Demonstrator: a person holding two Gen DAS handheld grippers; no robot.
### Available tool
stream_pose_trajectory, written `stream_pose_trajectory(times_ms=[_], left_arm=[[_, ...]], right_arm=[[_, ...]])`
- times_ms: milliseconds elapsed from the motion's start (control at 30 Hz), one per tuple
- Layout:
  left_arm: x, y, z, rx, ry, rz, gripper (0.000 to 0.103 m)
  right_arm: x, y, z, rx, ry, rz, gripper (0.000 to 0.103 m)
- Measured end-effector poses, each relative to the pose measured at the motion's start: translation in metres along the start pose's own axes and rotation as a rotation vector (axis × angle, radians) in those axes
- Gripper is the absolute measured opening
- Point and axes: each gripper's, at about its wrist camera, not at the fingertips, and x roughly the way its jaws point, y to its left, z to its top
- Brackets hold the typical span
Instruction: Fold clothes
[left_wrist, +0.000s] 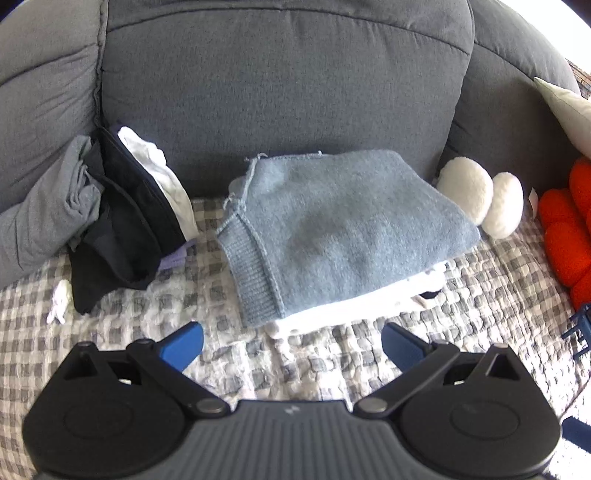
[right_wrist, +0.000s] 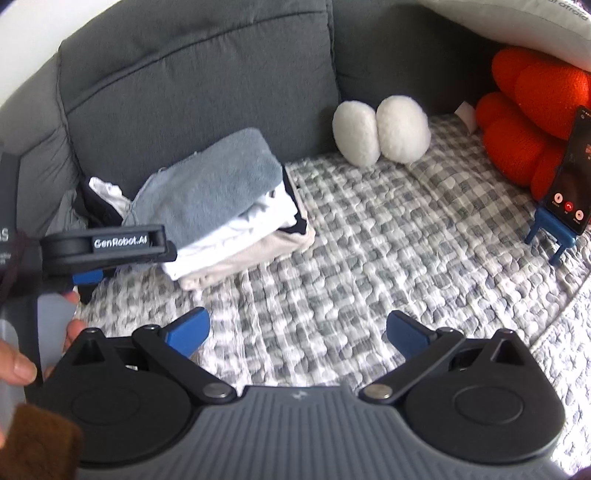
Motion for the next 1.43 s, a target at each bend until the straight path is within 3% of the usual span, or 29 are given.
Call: stream_pose_trajectory(times_ms=[1433], left_arm=[[0.0046, -0.0075, -0.008, 0.01, 0.022, -0.014, 0.103]], right_arm=[[0.0052, 0.0045, -0.0087, -0.025, 0.05, 0.009, 0.103]])
